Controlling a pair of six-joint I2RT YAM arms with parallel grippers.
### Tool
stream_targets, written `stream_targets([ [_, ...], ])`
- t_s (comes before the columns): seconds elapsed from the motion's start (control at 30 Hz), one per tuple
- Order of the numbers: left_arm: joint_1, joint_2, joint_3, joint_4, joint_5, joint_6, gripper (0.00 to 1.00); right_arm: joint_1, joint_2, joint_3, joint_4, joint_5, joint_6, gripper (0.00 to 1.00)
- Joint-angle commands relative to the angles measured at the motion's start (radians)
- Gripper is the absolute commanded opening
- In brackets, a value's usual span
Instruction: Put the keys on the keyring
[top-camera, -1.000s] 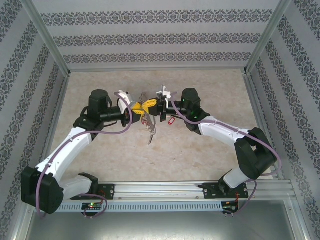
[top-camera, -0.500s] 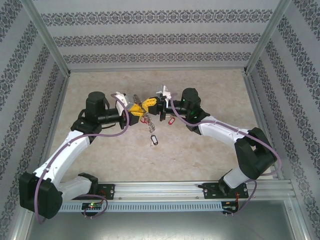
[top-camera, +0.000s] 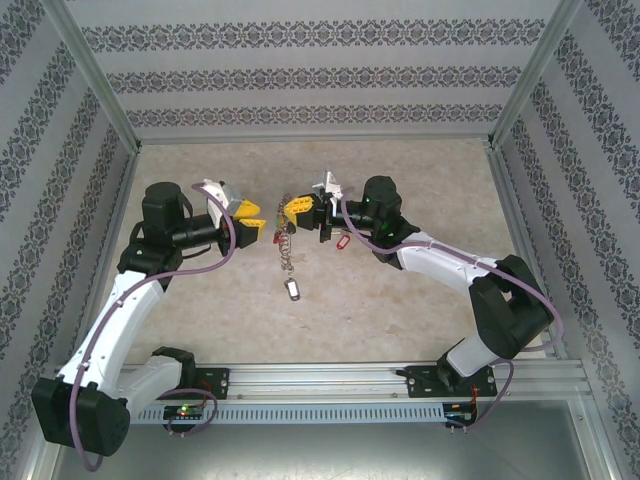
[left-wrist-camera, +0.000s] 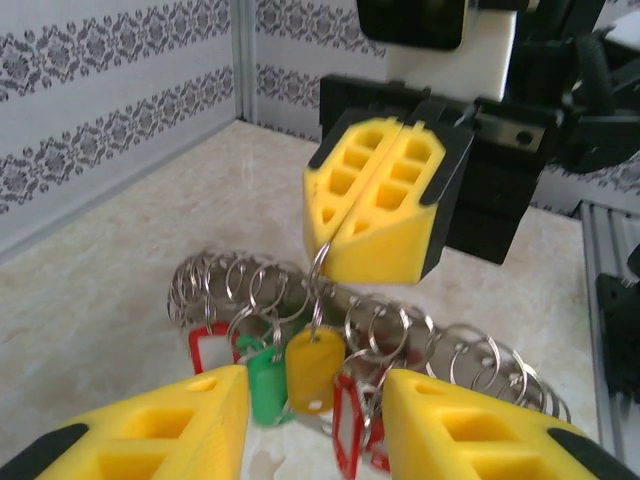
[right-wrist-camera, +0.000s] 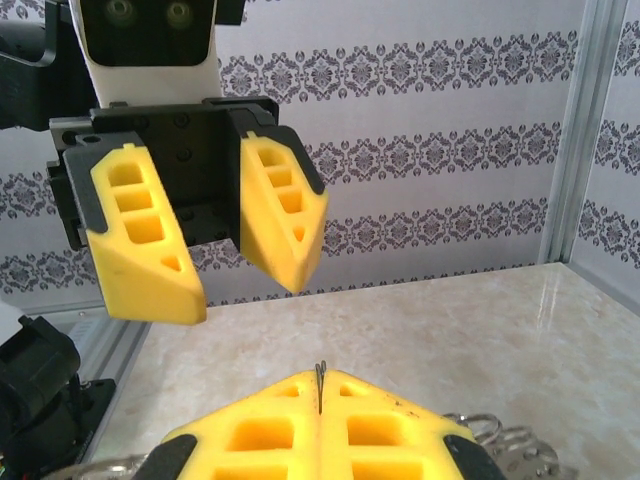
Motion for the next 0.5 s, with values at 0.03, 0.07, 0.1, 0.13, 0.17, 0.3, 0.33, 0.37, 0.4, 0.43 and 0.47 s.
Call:
stream_targets([
  [0.03, -0.02, 0.031, 0.004, 0.099, 0.056, -0.034, 0.37, 0.011, -0.01, 0.017, 0.05, -0.027, -0.019, 0.0],
  [0.07, -0.03, 0.043, 0.014, 0.081, 0.063, -0.009, 0.35, 0.013, -0.01, 0.021, 0.049, -0.028, -0.021, 0.0],
  [0.1, -0.039, 0.06, 0.026, 0.057, 0.068, 0.013, 0.33, 0.015, -0.008, 0.025, 0.049, -0.028, -0.022, 0.0],
  [0.13, -0.045, 0.077, 0.039, 0.035, 0.069, 0.03, 0.31, 0.017, -0.006, 0.026, 0.048, -0.03, -0.023, 0.0],
  [0.17, -0.048, 0.092, 0.054, 0.009, 0.072, 0.047, 0.3, 0.019, -0.005, 0.029, 0.045, -0.033, -0.025, 0.0],
  [0.3, -0.048, 0.121, 0.089, -0.031, 0.076, 0.096, 0.29, 0.026, -0.003, 0.037, 0.03, -0.048, -0.035, 0.0],
  [0.33, -0.048, 0.124, 0.091, -0.027, 0.079, 0.1, 0.29, 0.028, -0.001, 0.038, 0.028, -0.051, -0.036, 0.0],
  [0.37, -0.048, 0.126, 0.095, -0.028, 0.086, 0.109, 0.29, 0.03, 0.0, 0.038, 0.023, -0.049, -0.04, 0.0],
  [0.4, -0.049, 0.13, 0.097, -0.034, 0.097, 0.123, 0.29, 0.032, 0.001, 0.039, 0.023, -0.048, -0.04, 0.0],
  [0.43, -0.051, 0.134, 0.102, -0.045, 0.106, 0.138, 0.28, 0.034, 0.002, 0.041, 0.023, -0.05, -0.041, 0.0],
  [0.47, -0.052, 0.139, 0.105, -0.059, 0.112, 0.151, 0.28, 0.036, 0.003, 0.042, 0.023, -0.049, -0.041, 0.0],
])
